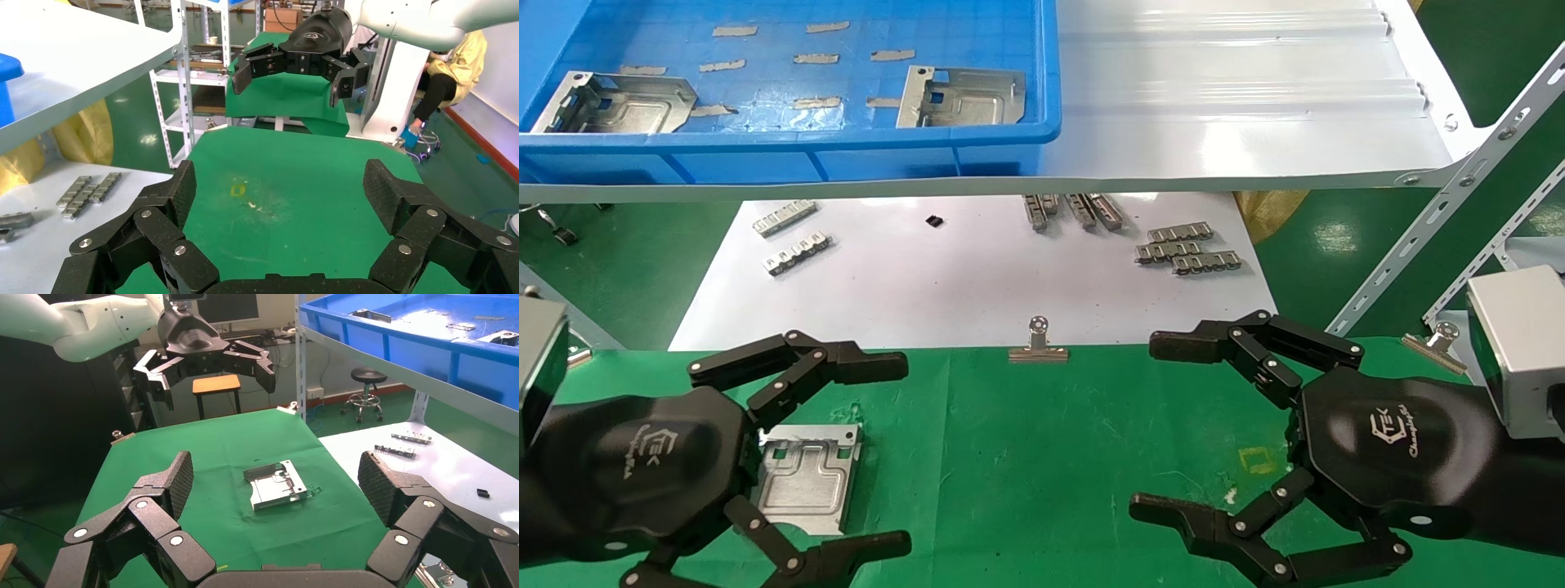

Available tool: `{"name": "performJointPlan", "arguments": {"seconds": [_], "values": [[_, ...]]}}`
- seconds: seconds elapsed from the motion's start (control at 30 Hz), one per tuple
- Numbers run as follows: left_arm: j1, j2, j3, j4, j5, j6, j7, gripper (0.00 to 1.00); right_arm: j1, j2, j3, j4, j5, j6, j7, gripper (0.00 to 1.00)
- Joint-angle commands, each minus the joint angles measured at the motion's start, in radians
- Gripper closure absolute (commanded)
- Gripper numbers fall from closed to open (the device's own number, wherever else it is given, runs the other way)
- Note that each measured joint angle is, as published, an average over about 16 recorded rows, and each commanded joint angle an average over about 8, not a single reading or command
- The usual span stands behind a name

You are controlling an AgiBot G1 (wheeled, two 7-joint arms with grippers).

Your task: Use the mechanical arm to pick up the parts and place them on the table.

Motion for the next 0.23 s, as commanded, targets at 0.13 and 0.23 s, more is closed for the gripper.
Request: {"name": "performJointPlan", "arguments": {"seconds": [0.13,0.23], "values": [[0.000,0.000,0.000,0.000,0.000,0.000,0.000,0.00,0.000,0.000,0.000,0.000,0.000,0.000,0.000,0.00],[0.000,0.000,0.000,0.001,0.001,0.000,0.000,0.00,0.000,0.000,0.000,0.000,0.000,0.000,0.000,0.00]]}}
